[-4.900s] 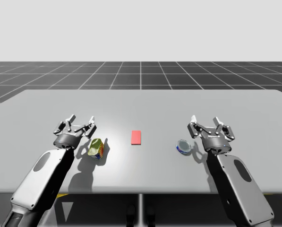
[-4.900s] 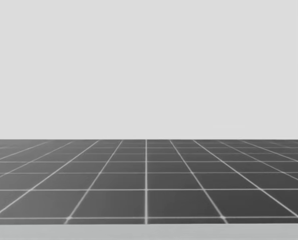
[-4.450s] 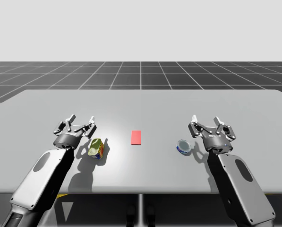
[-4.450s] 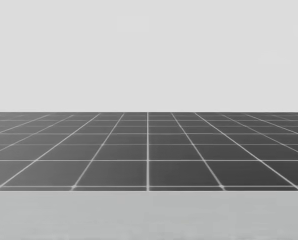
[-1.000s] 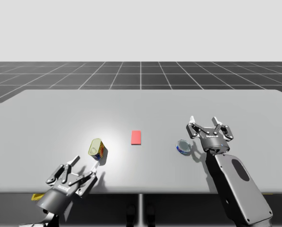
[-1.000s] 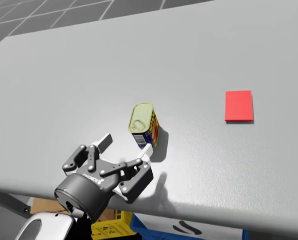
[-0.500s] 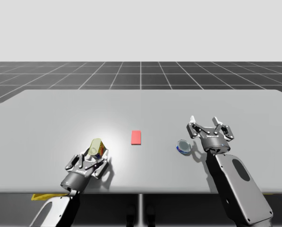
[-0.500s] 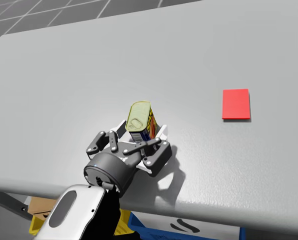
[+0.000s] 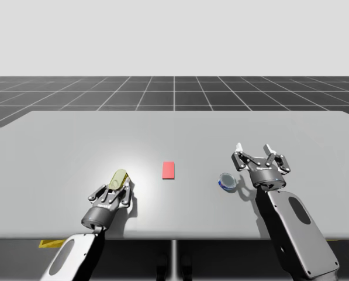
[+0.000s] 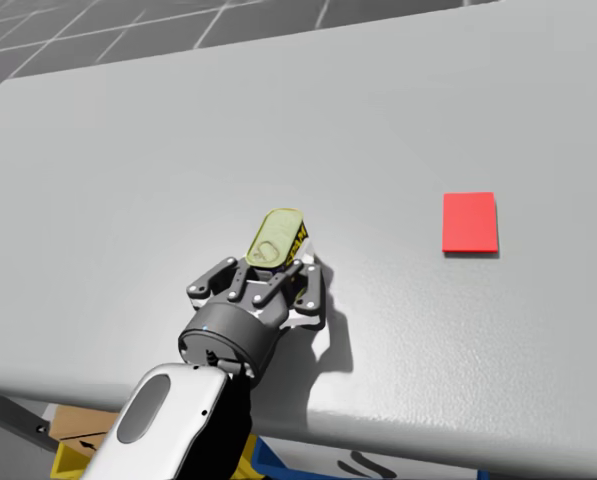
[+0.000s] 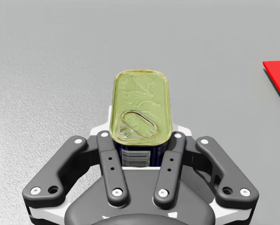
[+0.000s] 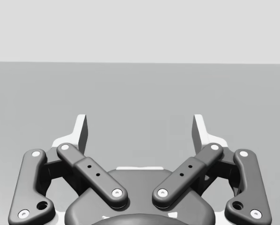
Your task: Look at the card. If it is red, pick the object on the left. If it is green, pick the object on the right.
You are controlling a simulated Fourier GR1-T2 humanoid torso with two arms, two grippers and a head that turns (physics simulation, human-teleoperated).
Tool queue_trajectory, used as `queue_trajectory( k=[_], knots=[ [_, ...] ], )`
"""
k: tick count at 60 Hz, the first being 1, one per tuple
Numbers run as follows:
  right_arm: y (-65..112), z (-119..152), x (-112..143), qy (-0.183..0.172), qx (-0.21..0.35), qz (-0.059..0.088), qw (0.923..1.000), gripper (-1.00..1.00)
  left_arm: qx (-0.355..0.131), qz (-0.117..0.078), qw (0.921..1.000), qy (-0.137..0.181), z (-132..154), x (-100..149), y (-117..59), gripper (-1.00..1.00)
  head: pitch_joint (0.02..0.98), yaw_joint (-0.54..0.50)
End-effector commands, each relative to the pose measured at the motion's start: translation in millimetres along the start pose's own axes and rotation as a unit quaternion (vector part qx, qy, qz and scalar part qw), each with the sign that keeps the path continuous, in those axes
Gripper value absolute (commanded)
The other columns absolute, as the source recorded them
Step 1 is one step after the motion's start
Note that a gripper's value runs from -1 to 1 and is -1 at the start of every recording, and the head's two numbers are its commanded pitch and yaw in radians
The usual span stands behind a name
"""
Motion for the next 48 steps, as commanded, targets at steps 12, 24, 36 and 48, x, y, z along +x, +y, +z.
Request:
queue_trajectory(
  k=[12,24,36,48],
  knots=[
    [-0.8,-0.3,0.7,-0.002,-0.002,0.000,1.0000,-1.00,-0.036,-0.013,0.9989,0.028,0.8,-14.1,-1.1,1.00,0.649,0.35],
    [-1.8,-0.1,1.0,-0.003,-0.001,0.000,1.0000,-1.00,-0.044,-0.016,0.9983,0.033,1.2,-15.1,-2.6,1.00,0.503,0.36],
    [-2.8,-0.2,0.9,-0.005,-0.002,0.001,1.0000,-1.00,-0.047,-0.017,0.9983,0.030,2.6,-12.5,-2.8,1.00,0.457,0.36],
    [-3.7,-0.6,1.1,-0.008,-0.002,0.001,1.0000,-1.00,-0.080,-0.017,0.9965,0.017,10.9,22.6,0.0,1.00,0.454,0.36]
  ],
)
